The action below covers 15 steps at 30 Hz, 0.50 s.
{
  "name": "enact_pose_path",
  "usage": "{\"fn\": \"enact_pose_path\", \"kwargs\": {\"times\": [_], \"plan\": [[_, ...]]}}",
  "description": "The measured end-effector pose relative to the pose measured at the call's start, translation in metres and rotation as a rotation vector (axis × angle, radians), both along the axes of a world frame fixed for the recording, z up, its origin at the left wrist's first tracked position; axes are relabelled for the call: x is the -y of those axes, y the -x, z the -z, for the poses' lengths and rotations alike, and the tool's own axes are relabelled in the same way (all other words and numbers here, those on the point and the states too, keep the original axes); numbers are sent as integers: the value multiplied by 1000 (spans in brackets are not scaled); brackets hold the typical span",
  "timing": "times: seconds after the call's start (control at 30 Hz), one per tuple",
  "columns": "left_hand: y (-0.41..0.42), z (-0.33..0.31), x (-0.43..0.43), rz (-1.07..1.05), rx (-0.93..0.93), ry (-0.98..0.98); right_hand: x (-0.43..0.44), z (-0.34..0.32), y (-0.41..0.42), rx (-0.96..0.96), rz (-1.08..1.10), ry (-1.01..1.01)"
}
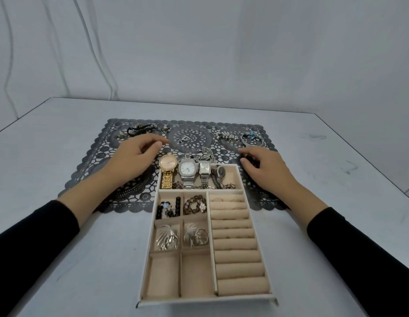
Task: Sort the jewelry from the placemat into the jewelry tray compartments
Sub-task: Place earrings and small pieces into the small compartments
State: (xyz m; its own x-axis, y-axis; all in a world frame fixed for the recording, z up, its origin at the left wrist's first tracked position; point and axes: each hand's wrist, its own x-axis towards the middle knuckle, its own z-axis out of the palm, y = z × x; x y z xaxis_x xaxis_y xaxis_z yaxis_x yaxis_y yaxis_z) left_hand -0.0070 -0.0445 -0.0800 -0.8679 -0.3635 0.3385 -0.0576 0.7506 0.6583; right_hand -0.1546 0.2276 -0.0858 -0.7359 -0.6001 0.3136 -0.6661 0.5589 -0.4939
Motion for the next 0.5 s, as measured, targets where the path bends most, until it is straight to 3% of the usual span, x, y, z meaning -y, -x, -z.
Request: {"fn": "enact_pose_path", "kwargs": {"times": [0.2,0.5], "plan": [[27,0,19,105,150,188,29,0,23,-49,-59,-31],[46,5,42,99,126,398,64,0,44,-97,-101,67]]}}
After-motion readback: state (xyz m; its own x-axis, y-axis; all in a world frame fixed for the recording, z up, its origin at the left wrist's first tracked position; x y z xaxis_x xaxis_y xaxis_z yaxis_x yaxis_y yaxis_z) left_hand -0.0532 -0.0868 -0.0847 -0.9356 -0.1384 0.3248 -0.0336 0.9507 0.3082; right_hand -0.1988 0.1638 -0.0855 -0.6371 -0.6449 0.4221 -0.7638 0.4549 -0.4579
